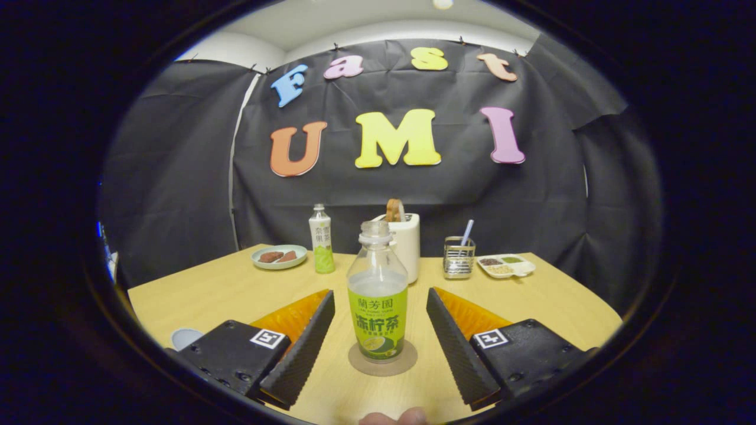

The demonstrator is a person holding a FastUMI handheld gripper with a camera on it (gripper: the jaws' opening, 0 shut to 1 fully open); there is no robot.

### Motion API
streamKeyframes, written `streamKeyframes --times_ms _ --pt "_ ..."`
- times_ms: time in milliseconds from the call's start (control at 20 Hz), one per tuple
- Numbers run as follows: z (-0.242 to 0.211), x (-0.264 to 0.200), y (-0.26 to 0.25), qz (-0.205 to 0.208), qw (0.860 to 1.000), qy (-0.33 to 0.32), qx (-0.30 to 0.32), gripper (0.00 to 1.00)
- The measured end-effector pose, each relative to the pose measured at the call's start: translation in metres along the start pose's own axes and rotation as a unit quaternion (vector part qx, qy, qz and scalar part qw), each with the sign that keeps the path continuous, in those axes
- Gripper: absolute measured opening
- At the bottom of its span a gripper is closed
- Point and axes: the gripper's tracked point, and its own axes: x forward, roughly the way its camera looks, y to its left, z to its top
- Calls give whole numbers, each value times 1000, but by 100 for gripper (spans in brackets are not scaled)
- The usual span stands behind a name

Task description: Take the bottle from table, then pour the juice into the cup, finally place the bottle on the coaster

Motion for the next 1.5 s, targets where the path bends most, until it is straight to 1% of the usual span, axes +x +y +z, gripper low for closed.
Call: streamKeyframes --times_ms 50,400,600,800,1050,1300,1500 --pt "3 -14 1 -11 1000 -3 -2 100" --pt "14 -119 35 -42 998 -29 -36 100" --pt "13 -167 67 -37 998 -36 -46 100" --pt "6 -206 93 -27 997 -48 -47 100" --pt "-6 -237 102 -28 997 -67 -39 100" --pt "-17 -246 92 -41 996 -73 -24 100" --pt "-26 -248 88 -49 996 -72 -31 100"
